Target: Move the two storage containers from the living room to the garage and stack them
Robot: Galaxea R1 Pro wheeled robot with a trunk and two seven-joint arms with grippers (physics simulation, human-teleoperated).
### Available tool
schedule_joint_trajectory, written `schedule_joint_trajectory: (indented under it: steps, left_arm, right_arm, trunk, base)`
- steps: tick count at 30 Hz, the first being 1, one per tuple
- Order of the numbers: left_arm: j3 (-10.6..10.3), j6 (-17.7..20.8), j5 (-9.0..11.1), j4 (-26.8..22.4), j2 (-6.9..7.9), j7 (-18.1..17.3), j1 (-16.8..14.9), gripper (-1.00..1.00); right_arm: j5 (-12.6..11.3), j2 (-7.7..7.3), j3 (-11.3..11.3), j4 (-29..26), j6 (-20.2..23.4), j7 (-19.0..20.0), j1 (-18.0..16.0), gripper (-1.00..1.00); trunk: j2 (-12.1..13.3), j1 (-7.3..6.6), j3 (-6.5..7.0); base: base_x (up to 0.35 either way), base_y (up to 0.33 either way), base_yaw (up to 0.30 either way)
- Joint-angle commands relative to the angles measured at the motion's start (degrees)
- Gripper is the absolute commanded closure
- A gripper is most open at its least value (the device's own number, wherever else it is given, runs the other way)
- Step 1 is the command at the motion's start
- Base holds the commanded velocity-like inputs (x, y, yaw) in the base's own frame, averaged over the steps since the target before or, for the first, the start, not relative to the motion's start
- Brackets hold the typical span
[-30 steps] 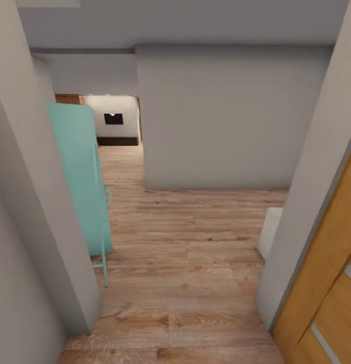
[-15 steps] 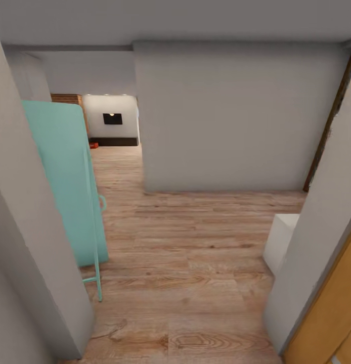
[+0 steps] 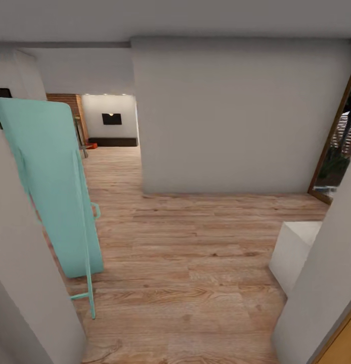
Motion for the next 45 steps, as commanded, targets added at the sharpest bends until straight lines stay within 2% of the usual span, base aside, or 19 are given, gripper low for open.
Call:
schedule_joint_trajectory:
  steps: [1,45]
  left_arm:
    - [0.0,-0.2,0.3,0.0,-0.01,0.0,0.0,-1.00]
    - [0.0,-0.2,0.3,0.1,-0.01,0.0,0.0,-1.00]
  right_arm:
    - [-0.6,0.01,0.4,0.1,-0.3,0.3,-0.1,-1.00]
    - [-0.6,0.09,0.4,0.1,-0.3,0.3,-0.1,-1.00]
  trunk:
    - [0.0,0.03,-0.06]
    - [0.0,0.03,-0.06]
  base:
    - [0.321,0.000,0.000]
    - [0.321,0.000,0.000]
